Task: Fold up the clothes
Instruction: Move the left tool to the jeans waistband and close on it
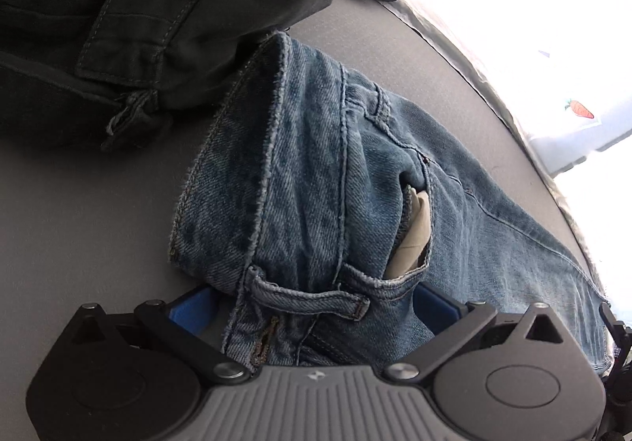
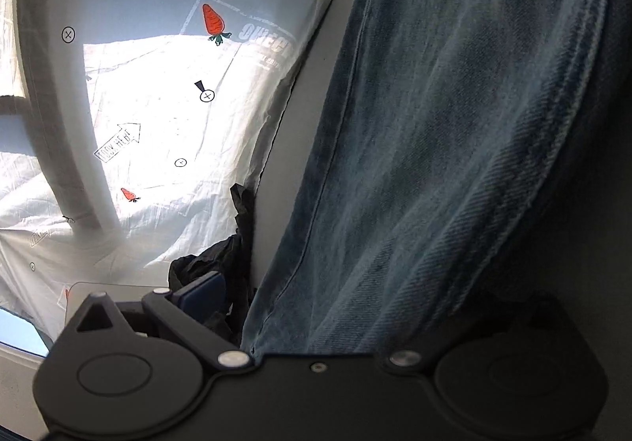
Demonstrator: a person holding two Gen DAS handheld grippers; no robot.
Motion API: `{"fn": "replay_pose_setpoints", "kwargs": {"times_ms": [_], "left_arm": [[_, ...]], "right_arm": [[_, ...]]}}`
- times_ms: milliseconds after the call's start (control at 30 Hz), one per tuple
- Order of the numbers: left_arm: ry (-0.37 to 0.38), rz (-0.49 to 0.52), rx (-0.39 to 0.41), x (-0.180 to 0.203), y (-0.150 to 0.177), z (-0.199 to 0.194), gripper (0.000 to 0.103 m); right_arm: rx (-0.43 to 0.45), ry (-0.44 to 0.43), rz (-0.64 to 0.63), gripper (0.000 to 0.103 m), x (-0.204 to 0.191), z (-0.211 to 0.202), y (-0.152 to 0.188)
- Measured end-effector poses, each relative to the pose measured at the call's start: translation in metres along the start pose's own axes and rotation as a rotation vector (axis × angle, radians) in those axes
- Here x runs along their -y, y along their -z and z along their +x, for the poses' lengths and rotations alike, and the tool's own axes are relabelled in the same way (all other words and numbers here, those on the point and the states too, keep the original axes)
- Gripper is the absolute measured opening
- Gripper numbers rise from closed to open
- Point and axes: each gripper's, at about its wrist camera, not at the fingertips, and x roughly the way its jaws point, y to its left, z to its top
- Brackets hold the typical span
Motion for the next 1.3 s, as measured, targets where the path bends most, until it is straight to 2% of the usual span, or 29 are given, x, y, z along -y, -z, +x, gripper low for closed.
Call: {"fn": "replay_pose_setpoints", "kwargs": {"times_ms": [167,233,267,333,533,600,733,900,1067,1300], "left_arm": [[0.068,-0.077,0.018,-0.014,0.000,-0.005,0.103],[0.082,-0.090,0.025,-0.016,0.002,-0.006,0.103],[0.091,-0.099,0.030,-0.017,0.002,-0.007,0.103],[0.109,-0.113,0.036,-0.020,0.004,-0.008,0.103],[0.186,-0.197,0.056,-0.034,0.008,-0.010,0.103],[0.212,-0.216,0.053,-0.040,0.007,-0.011,0.103],[0.227,-0.188,0.047,-0.041,0.006,-0.012,0.103],[0.199,-0.127,0.055,-0.030,0.010,-0.012,0.103],[0.192,-0.108,0.045,-0.020,0.011,-0.006,0.103],[0.244,-0.253,-0.008,-0.046,0.011,-0.020,0.103]], "right_arm": [[-0.157,-0.012,-0.089,0.103,-0.026,0.035,0.014],[-0.206,0.015,-0.098,0.103,-0.029,0.043,0.024],[-0.213,0.033,-0.100,0.103,-0.027,0.044,0.028],[-0.211,0.014,-0.087,0.103,-0.020,0.037,0.035],[-0.176,-0.101,0.106,0.103,0.011,0.011,0.040],[-0.171,-0.113,0.144,0.103,0.017,0.003,0.041],[-0.237,-0.125,0.217,0.103,0.024,-0.009,0.047],[-0.172,-0.190,0.243,0.103,0.017,-0.028,0.043],[-0.102,-0.253,0.202,0.103,-0.002,-0.037,0.019],[-0.033,-0.235,0.114,0.103,-0.024,-0.033,-0.015]]}}
